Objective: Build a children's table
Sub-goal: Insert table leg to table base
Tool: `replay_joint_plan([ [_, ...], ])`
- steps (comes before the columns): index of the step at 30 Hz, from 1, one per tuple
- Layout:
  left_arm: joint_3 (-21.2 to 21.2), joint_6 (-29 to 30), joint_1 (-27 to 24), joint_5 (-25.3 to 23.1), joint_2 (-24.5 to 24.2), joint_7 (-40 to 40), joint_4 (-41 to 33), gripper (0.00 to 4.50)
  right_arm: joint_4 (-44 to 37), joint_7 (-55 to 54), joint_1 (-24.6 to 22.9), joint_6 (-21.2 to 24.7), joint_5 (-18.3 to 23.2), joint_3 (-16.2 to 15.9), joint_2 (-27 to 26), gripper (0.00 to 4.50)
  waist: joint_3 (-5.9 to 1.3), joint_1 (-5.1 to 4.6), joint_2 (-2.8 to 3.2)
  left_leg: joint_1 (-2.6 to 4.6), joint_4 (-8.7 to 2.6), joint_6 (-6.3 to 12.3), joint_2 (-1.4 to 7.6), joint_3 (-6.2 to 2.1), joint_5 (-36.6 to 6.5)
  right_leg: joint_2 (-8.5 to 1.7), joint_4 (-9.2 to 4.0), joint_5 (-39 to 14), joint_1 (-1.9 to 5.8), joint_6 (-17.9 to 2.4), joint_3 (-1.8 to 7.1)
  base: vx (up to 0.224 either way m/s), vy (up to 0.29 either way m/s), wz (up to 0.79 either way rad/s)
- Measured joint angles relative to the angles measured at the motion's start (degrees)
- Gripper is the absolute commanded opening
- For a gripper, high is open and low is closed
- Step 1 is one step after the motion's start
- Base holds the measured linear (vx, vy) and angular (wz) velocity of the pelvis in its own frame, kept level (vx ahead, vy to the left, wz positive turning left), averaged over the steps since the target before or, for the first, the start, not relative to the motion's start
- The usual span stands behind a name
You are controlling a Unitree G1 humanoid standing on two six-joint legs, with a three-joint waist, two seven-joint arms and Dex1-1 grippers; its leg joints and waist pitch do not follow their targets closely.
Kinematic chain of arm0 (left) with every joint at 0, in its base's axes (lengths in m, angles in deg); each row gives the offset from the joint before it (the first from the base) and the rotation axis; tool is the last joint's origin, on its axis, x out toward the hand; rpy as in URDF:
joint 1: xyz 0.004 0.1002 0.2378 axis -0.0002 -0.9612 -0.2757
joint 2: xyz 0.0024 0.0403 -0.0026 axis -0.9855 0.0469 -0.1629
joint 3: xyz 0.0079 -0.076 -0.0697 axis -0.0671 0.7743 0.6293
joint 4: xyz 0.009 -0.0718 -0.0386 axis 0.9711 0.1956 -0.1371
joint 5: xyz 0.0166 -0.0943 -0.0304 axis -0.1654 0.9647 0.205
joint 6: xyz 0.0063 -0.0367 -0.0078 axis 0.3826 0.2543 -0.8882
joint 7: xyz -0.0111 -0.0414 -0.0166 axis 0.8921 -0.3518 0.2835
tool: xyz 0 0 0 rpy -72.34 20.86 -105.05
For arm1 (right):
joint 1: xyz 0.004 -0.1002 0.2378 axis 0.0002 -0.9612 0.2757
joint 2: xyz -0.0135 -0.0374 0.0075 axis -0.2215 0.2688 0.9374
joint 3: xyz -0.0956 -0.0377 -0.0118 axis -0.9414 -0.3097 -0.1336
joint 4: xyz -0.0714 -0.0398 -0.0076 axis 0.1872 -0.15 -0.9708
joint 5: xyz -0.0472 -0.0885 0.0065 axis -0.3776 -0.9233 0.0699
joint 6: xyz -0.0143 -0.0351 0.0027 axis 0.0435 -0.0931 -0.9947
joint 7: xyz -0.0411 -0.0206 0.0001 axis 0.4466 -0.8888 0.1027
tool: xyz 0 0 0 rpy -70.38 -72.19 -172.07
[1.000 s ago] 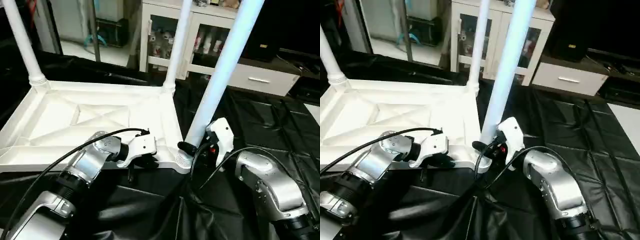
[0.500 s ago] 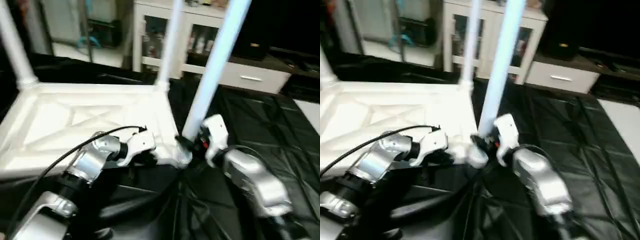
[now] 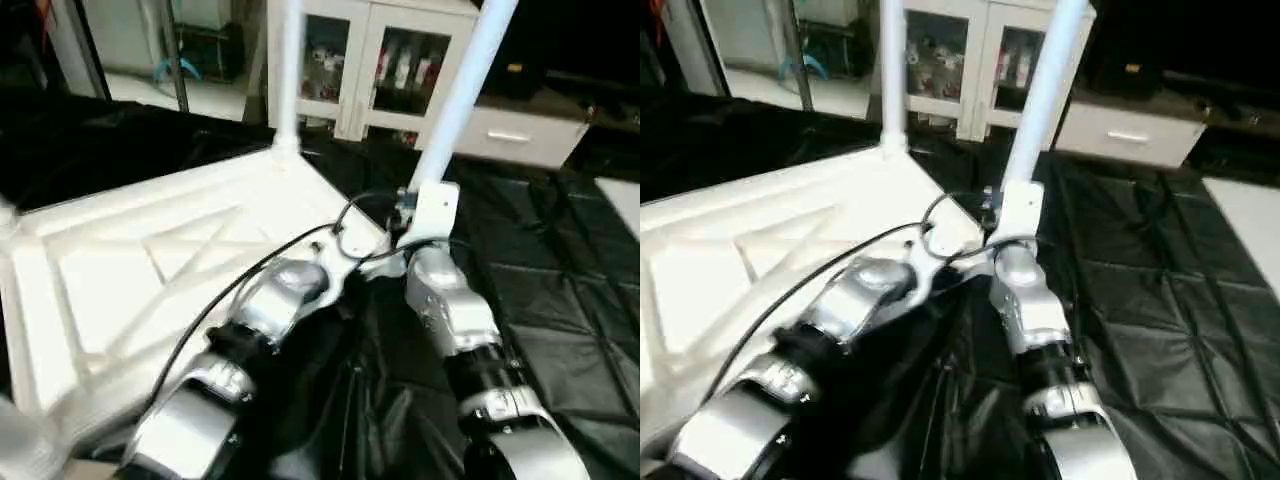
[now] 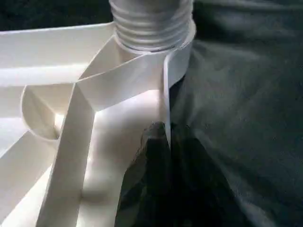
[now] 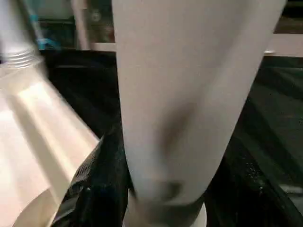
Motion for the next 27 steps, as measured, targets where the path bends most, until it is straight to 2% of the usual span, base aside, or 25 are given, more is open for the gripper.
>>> replay_joint_plan([
  [2,0.04,-0.1,0.29,0.0,-0.1,0.15,0.1,0.0,1.3,-0.71,0.81,-1.08,-0.07,0.23,-0.33,1.85,-0.01,-0.15,-0.04,-0.15,-0.26,-0.14,0.39,-0.03,-0.01,0.51,-0.77,0.43,0.12,-0.2,0.04,0.0,0.0,0.0],
  [6,0.05,-1.25,1.23,-0.02,-0.25,0.43,1.82,0.0,5.24,-0.99,2.58,-4.09,-0.19,0.63,-0.59,1.85,0.05,-0.46,0.06,-0.07,-0.5,-0.19,0.42,0.18,0.02,0.49,-0.99,0.59,0.14,-0.26,0.08,0.0,0.0,0.0],
  [11,0.12,-2.06,1.5,-0.05,-0.52,0.64,2.63,0.0,8.4,-0.89,4.3,-5.49,-1.18,0.59,-0.68,1.85,0.09,-0.67,0.11,-0.03,-0.81,-0.19,0.43,0.31,0.03,0.5,-1.6,1.09,0.2,-0.25,0.11,0.0,0.0,0.0],
  [13,0.19,-2.2,1.61,-0.04,-0.59,0.64,2.85,0.0,9.24,-0.15,4.47,-6.66,-1.26,0.66,-0.67,2.41,0.09,-0.81,0.12,-0.03,-0.86,-0.18,0.44,0.45,0.03,0.5,-1.77,1.26,0.2,-0.19,0.19,0.0,0.0,0.0],
  [17,0.07,-2.74,2.01,0.27,-0.51,-0.18,3.01,0.0,12.5,2.67,4.19,-6.88,-0.18,2.23,-0.32,2.72,0.27,-0.5,0.34,-0.2,-0.84,-0.14,0.53,0.95,0.05,0.42,-1.9,1.37,0.06,-0.15,0.39,0.0,0.0,0.0],
  [22,0.08,-3.24,2.17,0.31,-0.78,-0.72,3.12,0.0,12.4,5.23,3.87,-6.3,-0.16,2.03,0.57,3.09,0.36,-0.48,0.44,-0.25,-0.83,0.05,0.53,1.06,0.16,0.42,-1.9,1.38,0.0,-0.15,0.5,0.0,0.0,0.0],
  [24,0.08,-3.48,2.19,0.37,-0.92,-1.11,3.12,0.0,11.1,6.3,3.02,-5.73,-0.2,1.77,0.85,3.34,0.4,-0.42,0.48,-0.26,-0.84,0.06,0.53,1.06,0.16,0.42,-1.91,1.38,-0.01,-0.14,0.5,0.0,0.0,0.0],
  [27,0.1,-4.35,2.24,0.75,-1.63,-1.8,2.94,0.0,5.71,8.72,-1.1,-2.38,0.1,1.35,1.32,3.5,0.75,-0.25,0.65,-0.36,-0.84,0.19,0.53,1.07,0.24,0.42,-1.91,1.38,-0.08,-0.15,0.49,0.0,0.0,0.0],
])
